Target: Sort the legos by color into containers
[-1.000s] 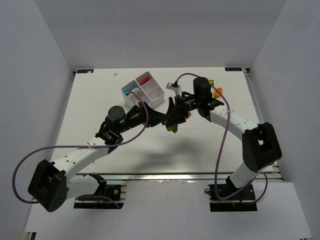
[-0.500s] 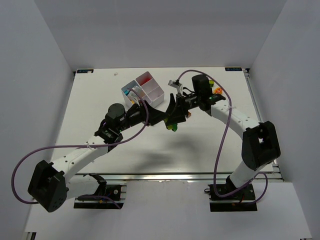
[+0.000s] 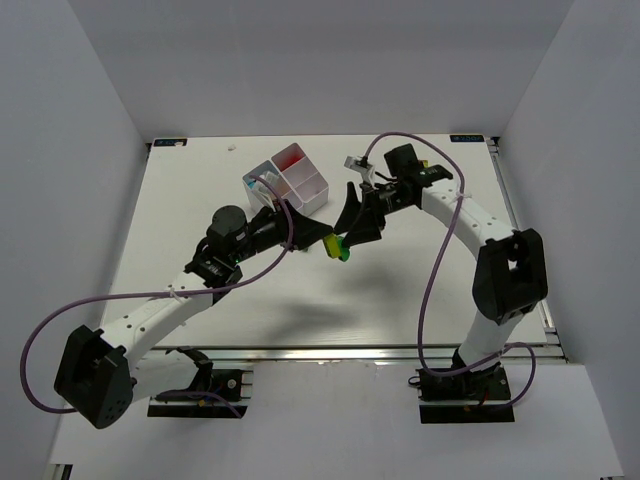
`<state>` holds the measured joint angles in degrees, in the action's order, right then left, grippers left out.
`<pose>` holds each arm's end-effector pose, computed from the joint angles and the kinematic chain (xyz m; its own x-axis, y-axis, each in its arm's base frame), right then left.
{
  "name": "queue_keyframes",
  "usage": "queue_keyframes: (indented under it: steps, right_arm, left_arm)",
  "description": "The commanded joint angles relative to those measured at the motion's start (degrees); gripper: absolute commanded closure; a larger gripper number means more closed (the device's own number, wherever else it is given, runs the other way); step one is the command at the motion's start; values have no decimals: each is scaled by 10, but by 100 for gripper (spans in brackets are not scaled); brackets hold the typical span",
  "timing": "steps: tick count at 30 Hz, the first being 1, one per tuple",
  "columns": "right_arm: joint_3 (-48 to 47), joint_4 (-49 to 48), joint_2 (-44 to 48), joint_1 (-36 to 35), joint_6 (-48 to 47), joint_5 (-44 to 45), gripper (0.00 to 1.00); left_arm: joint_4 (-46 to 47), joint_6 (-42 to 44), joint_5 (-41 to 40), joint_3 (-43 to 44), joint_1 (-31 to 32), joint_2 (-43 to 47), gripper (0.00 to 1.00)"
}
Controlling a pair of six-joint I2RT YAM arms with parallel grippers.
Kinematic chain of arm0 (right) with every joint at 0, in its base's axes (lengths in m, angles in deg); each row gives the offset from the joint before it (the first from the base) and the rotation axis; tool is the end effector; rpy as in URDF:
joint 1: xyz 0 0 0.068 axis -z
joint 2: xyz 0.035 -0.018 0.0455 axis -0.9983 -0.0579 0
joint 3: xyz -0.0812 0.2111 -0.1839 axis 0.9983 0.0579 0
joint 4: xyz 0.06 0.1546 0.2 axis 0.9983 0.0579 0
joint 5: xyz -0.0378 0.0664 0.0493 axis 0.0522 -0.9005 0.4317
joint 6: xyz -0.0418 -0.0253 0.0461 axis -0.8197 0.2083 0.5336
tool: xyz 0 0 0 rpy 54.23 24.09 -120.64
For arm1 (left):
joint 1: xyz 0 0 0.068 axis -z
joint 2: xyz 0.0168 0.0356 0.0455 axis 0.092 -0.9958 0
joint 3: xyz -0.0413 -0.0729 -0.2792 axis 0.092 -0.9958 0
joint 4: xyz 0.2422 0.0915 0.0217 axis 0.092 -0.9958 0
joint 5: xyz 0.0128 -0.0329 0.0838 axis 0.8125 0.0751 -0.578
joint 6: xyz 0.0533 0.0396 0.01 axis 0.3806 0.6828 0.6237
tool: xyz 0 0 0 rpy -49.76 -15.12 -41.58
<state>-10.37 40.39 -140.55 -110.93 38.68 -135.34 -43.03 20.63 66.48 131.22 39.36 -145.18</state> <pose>0.3124 0.1989 0.3116 -0.4921 -0.2788 -0.8247 -0.8055 -0.2134 0.5528 0.2097 -0.1705 0.3260 -0.6539 -0.3432 -0.6743 0.5737 0.3562 -0.7376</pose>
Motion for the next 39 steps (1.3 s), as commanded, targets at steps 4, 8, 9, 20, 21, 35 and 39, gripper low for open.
queue_keyframes:
  steps: [4, 8, 9, 20, 21, 35, 39]
  right_arm:
    - [-73, 238, -50, -6, -199, -44, 34]
    - [-113, 343, -78, -5, -294, -51, 54]
    - [-127, 362, -85, -6, -324, -55, 58]
    - [-135, 250, -30, 4, -238, 21, 100]
    - [-121, 210, -7, 8, -210, 28, 100]
    - [-40, -174, 53, 10, 75, 344, 100]
    - [23, -350, 61, -36, 130, 518, 100]
  left_arm:
    - [9, 1, 2, 6, -3, 15, 97]
    - [4, 4, 1, 8, -3, 17, 97]
    - [2, 5, 1, 11, -3, 17, 97]
    - [-80, 56, -8, 47, -26, 38, 98]
    - [-90, 61, -7, 50, -31, 42, 98]
    - [-223, 117, -53, 81, -104, 82, 100]
    - [-283, 128, -132, 112, -106, 84, 100]
